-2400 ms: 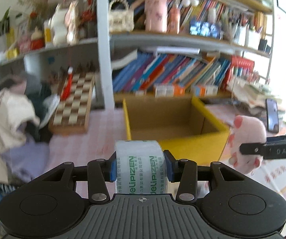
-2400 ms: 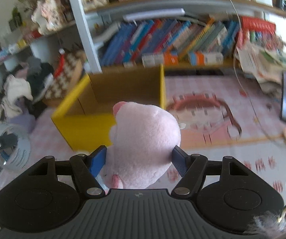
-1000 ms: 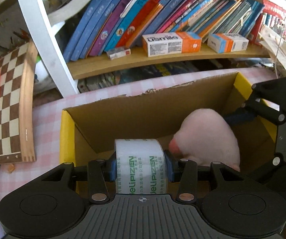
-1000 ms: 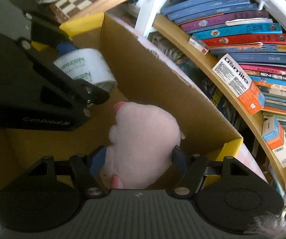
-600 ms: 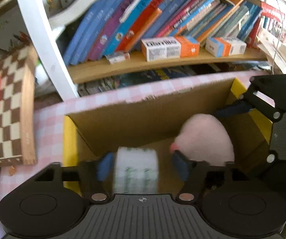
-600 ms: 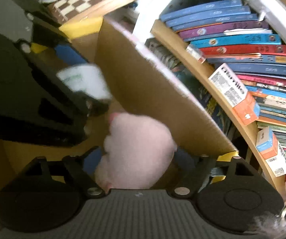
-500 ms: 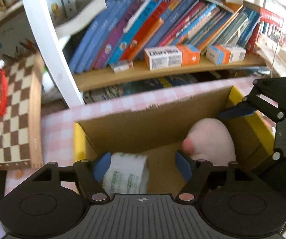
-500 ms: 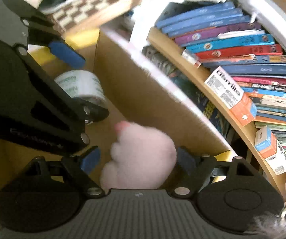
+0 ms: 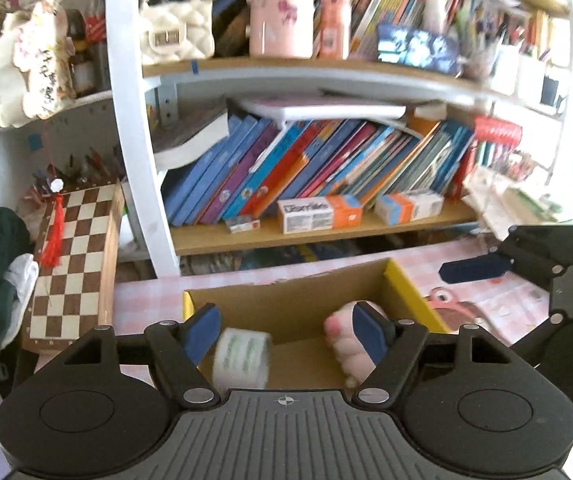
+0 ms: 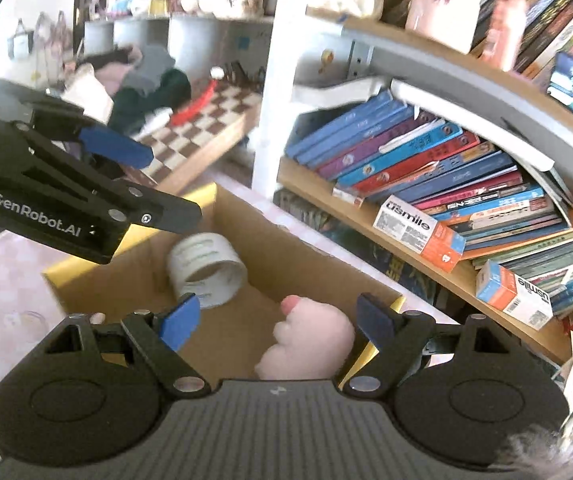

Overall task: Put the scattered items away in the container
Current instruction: 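Withdraw both grippers from the box back over the remaining items, then move left gripper to the white watch while right gripper approaches the grey-blue toy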

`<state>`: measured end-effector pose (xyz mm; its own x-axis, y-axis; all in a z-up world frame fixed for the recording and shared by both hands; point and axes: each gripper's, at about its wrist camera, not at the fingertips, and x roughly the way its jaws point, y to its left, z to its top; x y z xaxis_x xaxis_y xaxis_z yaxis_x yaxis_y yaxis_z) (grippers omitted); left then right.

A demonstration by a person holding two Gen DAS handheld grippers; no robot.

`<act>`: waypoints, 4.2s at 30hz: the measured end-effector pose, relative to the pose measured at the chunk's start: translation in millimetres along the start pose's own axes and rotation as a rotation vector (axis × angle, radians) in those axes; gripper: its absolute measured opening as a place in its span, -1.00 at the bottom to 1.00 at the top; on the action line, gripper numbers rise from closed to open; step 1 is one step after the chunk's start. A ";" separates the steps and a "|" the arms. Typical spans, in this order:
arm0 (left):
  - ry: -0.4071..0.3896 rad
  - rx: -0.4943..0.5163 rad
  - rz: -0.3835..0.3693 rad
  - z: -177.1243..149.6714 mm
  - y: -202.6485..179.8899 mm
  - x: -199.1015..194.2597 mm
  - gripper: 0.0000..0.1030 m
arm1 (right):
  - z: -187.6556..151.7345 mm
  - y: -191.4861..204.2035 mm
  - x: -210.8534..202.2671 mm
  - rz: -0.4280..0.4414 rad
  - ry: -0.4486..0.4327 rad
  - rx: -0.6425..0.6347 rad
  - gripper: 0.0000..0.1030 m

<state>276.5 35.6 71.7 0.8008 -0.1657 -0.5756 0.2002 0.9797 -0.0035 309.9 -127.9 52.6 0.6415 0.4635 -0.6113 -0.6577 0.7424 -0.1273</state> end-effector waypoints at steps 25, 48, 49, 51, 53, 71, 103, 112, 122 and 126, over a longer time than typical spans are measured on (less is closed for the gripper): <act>-0.088 -0.022 -0.046 -104.0 -2.0 -149.7 0.46 | -79.7 111.9 -122.0 -0.174 -0.094 0.224 0.64; 0.053 -0.087 -0.009 -211.3 -16.6 -168.3 0.46 | -156.2 190.6 -133.2 -0.209 0.028 0.372 0.59; 0.058 -0.082 -0.008 -214.2 -18.6 -167.8 0.46 | -157.8 193.0 -132.7 -0.209 0.029 0.374 0.59; 0.066 -0.071 -0.004 -219.9 -22.4 -166.8 0.46 | -161.9 196.2 -131.1 -0.210 0.034 0.393 0.58; 0.076 -0.065 -0.003 -224.2 -25.8 -165.4 0.46 | -166.5 197.0 -128.1 -0.195 0.053 0.432 0.51; 0.107 -0.074 0.001 -229.2 -25.2 -155.2 0.45 | -171.7 195.8 -113.9 -0.172 0.126 0.470 0.49; 0.117 -0.041 -0.014 -216.4 -31.6 -129.0 0.31 | -172.5 168.3 -93.0 -0.194 0.150 0.546 0.25; 0.138 -0.021 -0.006 -211.2 -36.9 -106.0 0.14 | -167.0 154.0 -83.1 -0.160 0.150 0.552 0.25; 0.189 -0.013 0.021 -213.2 -37.1 -79.8 -0.26 | -162.0 138.6 -63.1 -0.075 0.164 0.570 0.24; 0.198 -0.025 0.024 -214.6 -33.2 -77.4 -0.49 | -159.0 135.0 -53.1 -0.028 0.166 0.582 0.24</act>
<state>86.7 40.0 -59.2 0.6782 -0.1193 -0.7251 0.1661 0.9861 -0.0069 124.3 -129.2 -56.3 0.5545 0.3927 -0.7337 -0.2873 0.9178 0.2742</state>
